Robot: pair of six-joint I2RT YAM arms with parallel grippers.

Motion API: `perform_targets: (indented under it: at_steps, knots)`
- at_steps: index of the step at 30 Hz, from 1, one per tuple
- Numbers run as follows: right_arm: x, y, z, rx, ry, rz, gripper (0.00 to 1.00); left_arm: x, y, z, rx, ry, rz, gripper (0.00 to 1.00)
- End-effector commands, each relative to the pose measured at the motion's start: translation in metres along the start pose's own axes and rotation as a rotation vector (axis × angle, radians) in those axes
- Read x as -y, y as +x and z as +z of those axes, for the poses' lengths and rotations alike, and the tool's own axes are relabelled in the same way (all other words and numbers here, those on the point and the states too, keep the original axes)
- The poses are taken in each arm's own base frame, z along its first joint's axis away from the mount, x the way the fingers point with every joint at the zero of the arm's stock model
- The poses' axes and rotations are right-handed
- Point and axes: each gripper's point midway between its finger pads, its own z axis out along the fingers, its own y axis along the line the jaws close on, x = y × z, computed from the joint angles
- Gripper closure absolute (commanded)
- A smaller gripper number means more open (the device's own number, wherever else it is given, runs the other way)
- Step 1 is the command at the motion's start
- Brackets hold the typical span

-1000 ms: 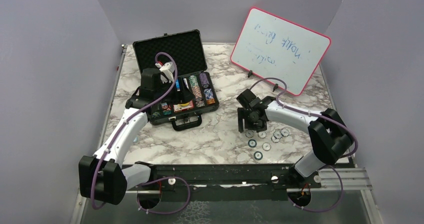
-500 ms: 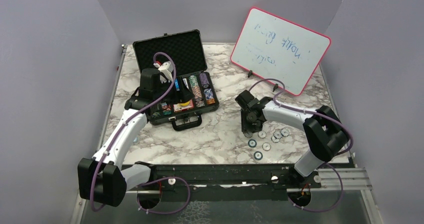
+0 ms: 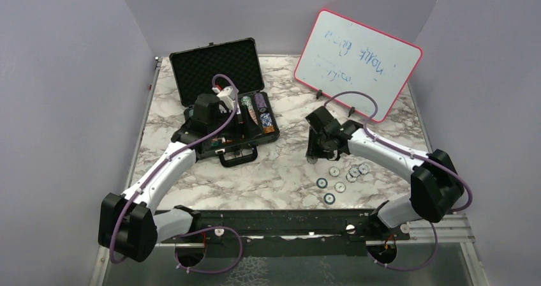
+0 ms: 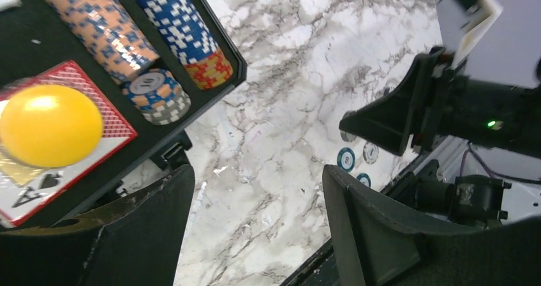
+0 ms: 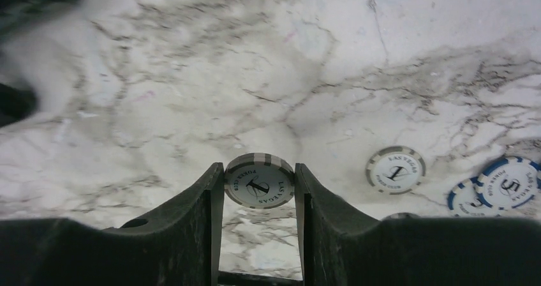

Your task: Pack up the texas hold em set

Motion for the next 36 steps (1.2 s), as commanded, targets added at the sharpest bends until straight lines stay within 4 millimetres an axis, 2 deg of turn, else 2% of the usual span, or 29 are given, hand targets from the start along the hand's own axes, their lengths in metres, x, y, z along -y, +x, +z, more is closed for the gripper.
perform_targets:
  at_steps: [1, 8, 13, 20, 28, 31, 33, 34, 36]
  knots:
    - [-0.043, -0.035, -0.030, 0.081, -0.189, 0.085, 0.61, 0.015, 0.009, 0.016, 0.015, 0.061, -0.015, 0.23]
    - [-0.107, -0.059, -0.065, 0.050, -0.484, 0.183, 0.60, 0.045, 0.025, 0.036, 0.052, 0.196, -0.050, 0.25]
    - [-0.135, -0.065, -0.081, -0.002, -0.614, 0.253, 0.60, 0.061, 0.026, 0.043, 0.107, 0.261, -0.056, 0.30]
    - [-0.144, -0.064, -0.084, -0.033, -0.655, 0.268, 0.59, 0.065, 0.017, 0.042, 0.162, 0.269, -0.063, 0.44]
    - [-0.149, -0.066, -0.088, -0.036, -0.678, 0.267, 0.59, 0.071, 0.025, 0.049, 0.103, 0.311, -0.054, 0.65]
    - [-0.149, -0.065, -0.086, -0.039, -0.676, 0.262, 0.59, 0.073, 0.023, 0.049, 0.107, 0.316, -0.040, 0.78]
    - [-0.149, -0.064, -0.084, -0.042, -0.673, 0.257, 0.58, 0.072, 0.021, 0.050, 0.115, 0.313, -0.023, 0.90]
    - [-0.148, -0.063, -0.083, -0.042, -0.670, 0.252, 0.57, 0.072, 0.019, 0.050, 0.121, 0.310, -0.010, 0.98]
    - [-0.145, -0.064, -0.081, -0.039, -0.650, 0.241, 0.44, 0.069, 0.017, 0.050, 0.141, 0.295, 0.027, 1.00]
